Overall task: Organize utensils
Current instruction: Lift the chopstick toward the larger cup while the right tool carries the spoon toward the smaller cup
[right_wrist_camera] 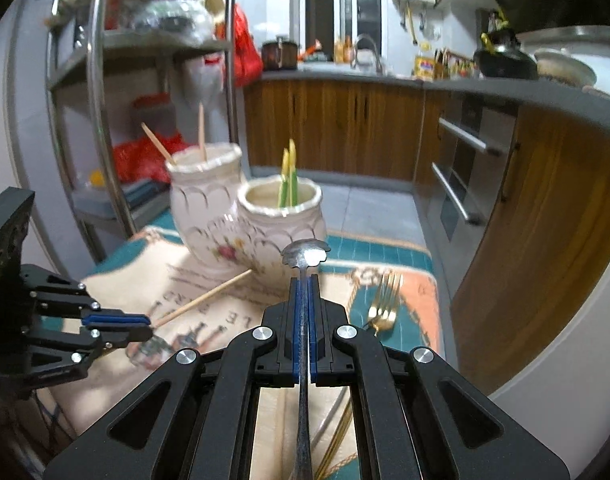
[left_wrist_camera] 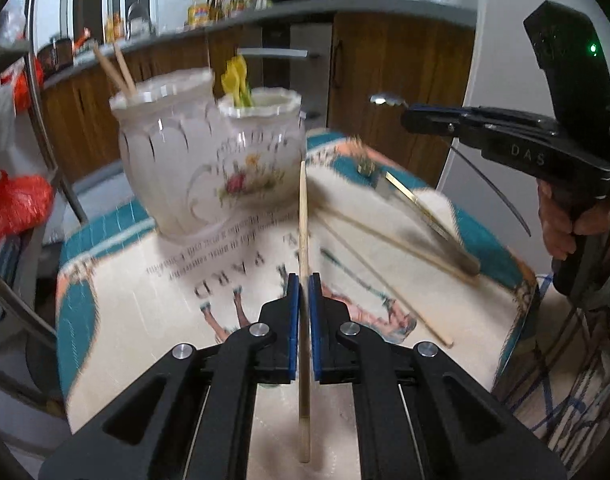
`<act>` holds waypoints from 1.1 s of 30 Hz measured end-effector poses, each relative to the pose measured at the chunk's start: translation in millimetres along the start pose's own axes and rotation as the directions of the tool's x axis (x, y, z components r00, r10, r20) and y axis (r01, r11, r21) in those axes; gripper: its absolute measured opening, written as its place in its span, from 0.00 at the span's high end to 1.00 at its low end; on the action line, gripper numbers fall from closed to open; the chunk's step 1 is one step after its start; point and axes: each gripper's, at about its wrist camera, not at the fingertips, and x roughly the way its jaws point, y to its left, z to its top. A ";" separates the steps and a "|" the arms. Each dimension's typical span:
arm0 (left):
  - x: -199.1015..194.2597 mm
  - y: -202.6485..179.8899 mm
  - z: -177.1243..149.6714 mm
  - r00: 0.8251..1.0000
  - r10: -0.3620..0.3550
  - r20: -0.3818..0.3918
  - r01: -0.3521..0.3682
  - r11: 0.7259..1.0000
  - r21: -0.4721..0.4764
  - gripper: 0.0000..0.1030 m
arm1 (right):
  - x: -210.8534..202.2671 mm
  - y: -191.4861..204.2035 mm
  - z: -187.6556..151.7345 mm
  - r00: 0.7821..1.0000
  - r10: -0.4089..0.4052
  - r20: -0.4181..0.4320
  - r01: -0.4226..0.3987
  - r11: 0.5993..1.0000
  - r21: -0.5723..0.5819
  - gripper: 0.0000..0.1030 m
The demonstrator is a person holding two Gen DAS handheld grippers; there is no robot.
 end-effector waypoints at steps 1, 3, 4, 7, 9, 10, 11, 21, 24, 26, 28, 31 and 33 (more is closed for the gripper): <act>-3.4 -0.6 1.7 1.000 0.006 0.021 -0.006 1.000 0.005 0.95 | -4.4 1.2 2.4 1.000 0.002 0.022 -0.002 1.000 -0.006 0.96; -9.2 -2.2 4.0 0.999 0.012 0.051 -0.012 1.000 0.008 0.95 | -10.1 3.3 7.7 0.999 0.009 0.051 -0.008 1.000 -0.011 0.96; -12.7 -2.1 6.1 0.998 0.014 0.069 -0.015 1.000 0.009 0.95 | -11.3 4.2 10.5 0.998 0.013 0.060 -0.013 1.000 -0.008 0.96; -22.5 -1.0 10.7 0.993 0.026 0.119 -0.028 0.999 0.018 0.95 | -16.3 6.7 18.6 0.996 0.021 0.090 -0.020 1.000 -0.006 0.96; -31.2 0.4 14.9 0.986 0.037 0.160 -0.041 0.999 0.021 0.95 | -17.0 7.0 23.2 0.994 0.026 0.106 -0.026 1.000 -0.002 0.96; -36.8 2.3 18.3 0.981 0.041 0.188 -0.045 0.999 0.019 0.95 | -17.7 7.4 27.0 0.993 0.029 0.118 -0.030 1.000 0.001 0.96; -41.1 5.9 21.4 0.977 0.042 0.209 -0.047 0.999 0.016 0.95 | -18.4 7.7 30.8 0.991 0.032 0.130 -0.033 0.999 0.005 0.96; -87.4 54.5 74.0 0.887 0.081 0.455 -0.043 0.995 -0.093 0.95 | -9.1 7.9 73.8 0.972 0.061 0.226 -0.076 0.995 0.058 0.96; -87.5 84.9 86.1 0.856 0.118 0.503 -0.042 0.986 -0.159 0.95 | -2.3 6.1 86.0 0.967 0.069 0.246 -0.091 0.993 0.079 0.96; -87.1 104.8 88.3 0.840 0.131 0.527 -0.023 0.978 -0.207 0.95 | 3.0 3.8 94.8 0.961 0.078 0.265 -0.107 0.989 0.099 0.96; -79.2 126.2 89.7 0.827 0.143 0.544 0.002 0.966 -0.257 0.95 | 9.3 2.1 103.8 0.955 0.082 0.285 -0.119 0.986 0.115 0.96; -68.3 147.3 88.2 0.816 0.123 0.565 0.067 0.951 -0.302 0.95 | 18.9 -1.7 112.3 0.947 0.090 0.307 -0.140 0.980 0.143 0.96; -55.5 155.1 88.3 0.809 0.094 0.581 0.121 0.940 -0.320 0.95 | 27.3 -4.6 116.9 0.943 0.099 0.319 -0.159 0.973 0.165 0.96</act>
